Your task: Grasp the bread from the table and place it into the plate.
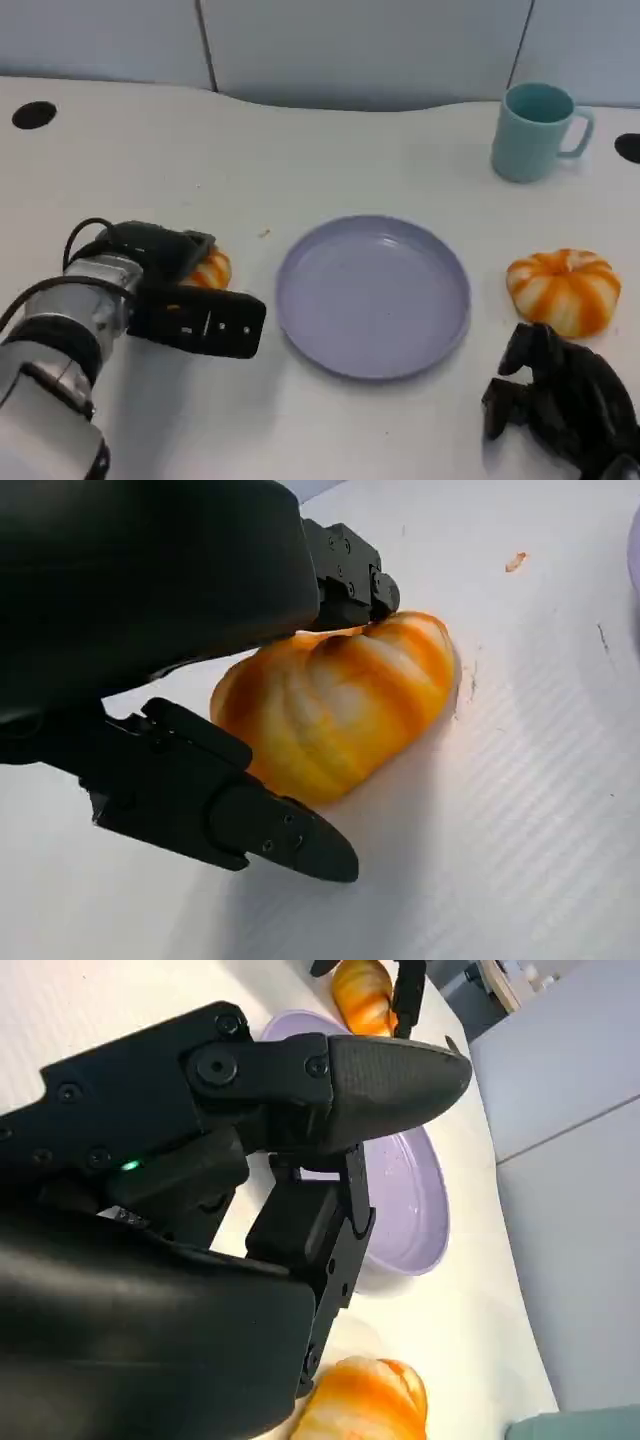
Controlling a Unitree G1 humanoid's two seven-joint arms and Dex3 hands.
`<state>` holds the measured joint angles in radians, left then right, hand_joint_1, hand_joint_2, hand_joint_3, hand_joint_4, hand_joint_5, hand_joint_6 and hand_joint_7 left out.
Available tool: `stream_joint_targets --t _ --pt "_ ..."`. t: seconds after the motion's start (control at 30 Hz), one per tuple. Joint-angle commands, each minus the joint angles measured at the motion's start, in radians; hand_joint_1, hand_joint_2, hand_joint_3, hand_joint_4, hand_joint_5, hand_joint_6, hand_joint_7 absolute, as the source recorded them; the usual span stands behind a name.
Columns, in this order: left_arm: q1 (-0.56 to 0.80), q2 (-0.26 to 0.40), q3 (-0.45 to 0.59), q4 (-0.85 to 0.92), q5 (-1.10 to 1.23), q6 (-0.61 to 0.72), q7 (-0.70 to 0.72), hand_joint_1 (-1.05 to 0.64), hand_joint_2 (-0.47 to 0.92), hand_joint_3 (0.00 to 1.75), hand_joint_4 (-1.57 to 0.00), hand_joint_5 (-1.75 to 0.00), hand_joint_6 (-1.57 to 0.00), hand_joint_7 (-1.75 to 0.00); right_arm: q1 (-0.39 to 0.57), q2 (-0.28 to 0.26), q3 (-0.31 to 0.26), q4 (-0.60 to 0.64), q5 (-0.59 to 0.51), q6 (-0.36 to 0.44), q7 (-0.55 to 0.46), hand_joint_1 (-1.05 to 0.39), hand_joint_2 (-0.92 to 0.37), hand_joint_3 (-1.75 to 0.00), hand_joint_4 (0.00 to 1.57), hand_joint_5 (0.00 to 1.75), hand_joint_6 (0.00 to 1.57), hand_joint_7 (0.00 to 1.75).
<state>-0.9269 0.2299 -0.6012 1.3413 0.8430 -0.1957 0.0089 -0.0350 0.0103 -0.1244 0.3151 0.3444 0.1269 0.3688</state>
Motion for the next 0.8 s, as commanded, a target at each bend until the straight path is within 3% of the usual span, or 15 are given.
stream_joint_targets --t 0.03,0.07,0.2,0.27,0.3,0.37,0.4,0.43,0.6,0.8 --pt "0.019 0.015 0.022 0.014 -0.039 -0.02 0.035 -0.33 0.9 0.06 -0.6 -0.22 -0.51 -0.07 0.03 -0.017 -0.007 -0.006 -0.006 0.037 -0.019 -0.46 -0.92 -0.48 1.22 1.41 1.1 1.32" --pt "0.024 0.015 0.027 0.015 -0.047 -0.026 0.044 -0.33 0.91 0.05 -0.84 -0.21 -0.74 -0.05 0.031 -0.017 -0.007 -0.011 -0.006 0.042 -0.022 -0.46 -0.92 -0.48 1.23 1.41 1.1 1.33" --pt "0.054 0.014 0.033 0.017 -0.064 -0.035 0.11 -0.35 0.9 0.04 -1.18 -0.21 -1.18 -0.08 0.038 -0.019 -0.006 -0.009 -0.009 0.023 -0.011 -0.45 -0.92 -0.51 1.22 1.42 1.08 1.34" --pt "0.065 0.012 0.031 0.018 -0.064 -0.032 0.147 -0.38 0.86 0.01 -0.93 -1.05 -1.28 -0.15 0.037 -0.02 -0.007 -0.008 -0.006 0.024 -0.007 -0.45 -0.92 -0.51 1.22 1.42 1.07 1.34" --pt "0.067 0.012 0.029 0.018 -0.065 -0.032 0.156 -0.39 0.85 0.01 -0.85 -1.29 -1.3 -0.17 0.037 -0.02 -0.008 -0.007 -0.006 0.024 -0.006 -0.45 -0.92 -0.51 1.21 1.42 1.07 1.35" --pt "0.091 0.012 0.026 0.016 -0.065 -0.042 0.221 -0.4 0.84 0.0 -0.8 -1.41 -1.31 -0.18 0.037 -0.019 -0.009 -0.007 -0.005 0.025 -0.008 -0.45 -0.92 -0.51 1.21 1.42 1.07 1.35" --pt "0.109 0.013 0.025 0.015 -0.065 -0.05 0.268 -0.34 0.85 0.33 -0.83 -1.61 -0.99 -1.01 0.037 -0.019 -0.01 -0.007 -0.004 0.027 -0.009 -0.45 -0.92 -0.51 1.21 1.42 1.07 1.35" --pt "0.13 0.016 0.012 0.011 -0.05 -0.061 0.345 -0.32 0.84 0.46 -0.82 -1.68 -0.81 -1.34 0.036 -0.019 -0.01 -0.007 -0.005 0.026 -0.009 -0.45 -0.92 -0.51 1.21 1.42 1.07 1.35" --pt "0.159 0.022 -0.018 0.011 -0.027 -0.09 0.515 -0.29 0.87 0.54 -0.73 -1.74 -0.57 -1.71 0.037 -0.014 -0.012 -0.015 -0.006 0.035 -0.024 -0.46 -0.92 -0.49 1.22 1.42 1.09 1.35" --pt "0.163 0.028 0.008 0.009 -0.054 -0.124 0.603 -0.24 0.81 0.67 -0.73 -1.75 -0.55 -1.75 0.037 -0.009 -0.013 -0.008 -0.002 0.024 -0.02 -0.47 -0.92 -0.48 1.23 1.4 1.11 1.33"
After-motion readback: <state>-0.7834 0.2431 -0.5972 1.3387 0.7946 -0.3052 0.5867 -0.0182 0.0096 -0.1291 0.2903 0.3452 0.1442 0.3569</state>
